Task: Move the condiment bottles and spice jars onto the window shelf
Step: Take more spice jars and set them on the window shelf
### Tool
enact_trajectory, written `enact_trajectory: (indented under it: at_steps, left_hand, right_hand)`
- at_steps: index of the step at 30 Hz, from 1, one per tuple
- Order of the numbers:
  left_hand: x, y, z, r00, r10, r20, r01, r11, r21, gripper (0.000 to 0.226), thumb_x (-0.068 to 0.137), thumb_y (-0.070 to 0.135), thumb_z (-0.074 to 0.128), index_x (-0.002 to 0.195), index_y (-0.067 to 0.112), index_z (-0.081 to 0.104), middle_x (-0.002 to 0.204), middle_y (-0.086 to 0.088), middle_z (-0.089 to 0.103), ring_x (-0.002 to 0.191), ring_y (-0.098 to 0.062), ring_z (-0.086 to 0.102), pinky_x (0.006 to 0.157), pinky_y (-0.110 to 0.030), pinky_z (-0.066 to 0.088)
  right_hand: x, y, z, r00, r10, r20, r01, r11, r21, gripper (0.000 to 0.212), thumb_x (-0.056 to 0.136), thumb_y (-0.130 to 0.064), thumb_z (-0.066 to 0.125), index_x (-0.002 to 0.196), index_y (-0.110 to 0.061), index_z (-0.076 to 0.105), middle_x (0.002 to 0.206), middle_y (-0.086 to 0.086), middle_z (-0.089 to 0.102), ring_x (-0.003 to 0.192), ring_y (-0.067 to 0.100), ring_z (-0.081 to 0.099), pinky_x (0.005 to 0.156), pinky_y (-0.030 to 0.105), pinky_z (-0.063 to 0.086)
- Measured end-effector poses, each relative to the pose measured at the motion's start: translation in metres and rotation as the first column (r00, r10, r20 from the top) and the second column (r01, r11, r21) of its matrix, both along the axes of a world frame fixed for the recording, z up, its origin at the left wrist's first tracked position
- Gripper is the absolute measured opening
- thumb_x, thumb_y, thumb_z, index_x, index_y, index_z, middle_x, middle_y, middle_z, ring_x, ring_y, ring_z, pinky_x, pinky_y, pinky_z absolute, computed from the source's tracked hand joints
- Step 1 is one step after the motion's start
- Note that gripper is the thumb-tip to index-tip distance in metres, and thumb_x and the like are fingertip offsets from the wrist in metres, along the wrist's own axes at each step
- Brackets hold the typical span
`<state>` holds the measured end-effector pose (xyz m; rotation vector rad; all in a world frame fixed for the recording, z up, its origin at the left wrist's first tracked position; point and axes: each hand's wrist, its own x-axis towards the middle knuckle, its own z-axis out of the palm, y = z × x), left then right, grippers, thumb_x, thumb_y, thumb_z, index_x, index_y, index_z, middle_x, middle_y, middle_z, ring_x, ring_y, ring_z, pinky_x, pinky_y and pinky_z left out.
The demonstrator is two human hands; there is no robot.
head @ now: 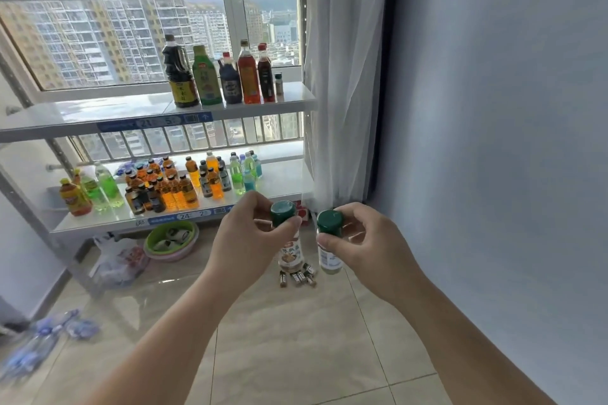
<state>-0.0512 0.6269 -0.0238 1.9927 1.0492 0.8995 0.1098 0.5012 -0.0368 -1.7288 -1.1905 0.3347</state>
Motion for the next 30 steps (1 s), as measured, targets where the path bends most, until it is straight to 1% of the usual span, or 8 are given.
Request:
enact_trajectory:
  at_steps: [3, 5, 7, 11, 15, 20, 26, 30]
  left_hand:
    - [0.019, 0.031, 0.000, 1.000, -0.027, 0.007, 0.027, 0.999, -0.016, 0.030, 0.079, 0.039, 0.084, 0.090, 0.026, 0.060, 0.088, 0.011, 0.073, 0.079, -0.011, 0.073, 0.070, -0.036, 0.062]
    - [0.033, 0.056, 0.000, 0.999, -0.045, 0.010, 0.046, 0.999, -0.017, 0.029, 0.079, 0.038, 0.084, 0.092, 0.026, 0.061, 0.089, 0.011, 0.073, 0.080, -0.013, 0.074, 0.070, -0.039, 0.062]
    - [0.047, 0.083, 0.001, 0.998, -0.062, 0.011, 0.062, 0.998, -0.007, 0.027, 0.080, 0.037, 0.083, 0.093, 0.026, 0.062, 0.091, 0.013, 0.072, 0.080, -0.011, 0.073, 0.068, -0.035, 0.060]
    - [0.073, 0.148, 0.003, 0.996, -0.075, 0.041, 0.075, 0.997, 0.003, 0.025, 0.082, 0.034, 0.083, 0.093, 0.030, 0.061, 0.093, 0.015, 0.071, 0.077, -0.010, 0.072, 0.065, -0.028, 0.058]
    - [0.091, 0.214, 0.006, 0.995, -0.094, 0.044, 0.095, 0.996, -0.001, 0.025, 0.080, 0.037, 0.084, 0.094, 0.033, 0.063, 0.091, 0.021, 0.071, 0.076, -0.002, 0.070, 0.059, -0.014, 0.049]
    - [0.102, 0.288, 0.007, 0.996, -0.082, 0.032, 0.082, 0.997, -0.002, 0.025, 0.080, 0.040, 0.083, 0.096, 0.036, 0.065, 0.091, 0.030, 0.070, 0.079, 0.009, 0.066, 0.061, -0.014, 0.046]
    - [0.119, 0.350, -0.005, 0.994, -0.090, 0.055, 0.092, 0.995, -0.042, 0.022, 0.081, 0.038, 0.083, 0.096, 0.036, 0.066, 0.094, 0.038, 0.066, 0.082, 0.011, 0.066, 0.063, -0.018, 0.046]
    - [0.140, 0.384, -0.013, 0.995, -0.090, 0.034, 0.091, 0.995, -0.039, 0.023, 0.082, 0.040, 0.083, 0.096, 0.039, 0.064, 0.092, 0.041, 0.065, 0.081, 0.012, 0.065, 0.062, -0.014, 0.045]
  right_hand:
    - [0.017, 0.027, -0.002, 1.000, 0.001, -0.001, -0.001, 1.000, -0.013, 0.025, 0.082, -0.039, 0.082, 0.102, -0.036, 0.069, 0.093, -0.021, 0.071, 0.090, -0.003, 0.063, 0.077, 0.016, 0.049]
    - [0.030, 0.050, -0.002, 1.000, -0.009, 0.003, 0.009, 1.000, -0.015, 0.023, 0.082, -0.038, 0.083, 0.101, -0.037, 0.069, 0.092, -0.021, 0.070, 0.089, -0.002, 0.063, 0.075, 0.012, 0.047]
    - [0.043, 0.077, 0.000, 1.000, -0.011, 0.006, 0.011, 1.000, -0.019, 0.023, 0.082, -0.038, 0.083, 0.100, -0.038, 0.068, 0.090, -0.022, 0.070, 0.088, -0.003, 0.063, 0.074, 0.010, 0.046]
    - [0.069, 0.144, 0.006, 0.999, -0.022, 0.025, 0.022, 1.000, -0.019, 0.026, 0.083, -0.040, 0.083, 0.104, -0.037, 0.068, 0.091, -0.020, 0.070, 0.088, -0.004, 0.064, 0.076, 0.013, 0.050]
    - [0.087, 0.214, 0.011, 0.998, -0.047, 0.033, 0.047, 0.999, -0.016, 0.028, 0.084, -0.039, 0.082, 0.107, -0.035, 0.068, 0.094, -0.020, 0.071, 0.090, -0.005, 0.064, 0.079, 0.016, 0.051]
    - [0.101, 0.284, 0.010, 0.998, -0.044, 0.043, 0.045, 0.999, -0.020, 0.030, 0.085, -0.039, 0.080, 0.111, -0.034, 0.066, 0.097, -0.023, 0.070, 0.092, -0.012, 0.060, 0.074, 0.009, 0.043]
    - [0.124, 0.345, 0.000, 0.998, -0.050, 0.022, 0.051, 0.997, -0.060, 0.031, 0.084, -0.041, 0.081, 0.110, -0.036, 0.066, 0.097, -0.022, 0.069, 0.092, -0.012, 0.060, 0.076, 0.011, 0.043]
    - [0.147, 0.382, -0.005, 0.999, -0.043, 0.017, 0.044, 0.997, -0.065, 0.031, 0.084, -0.041, 0.081, 0.112, -0.034, 0.068, 0.097, -0.022, 0.070, 0.091, -0.010, 0.061, 0.075, 0.011, 0.042]
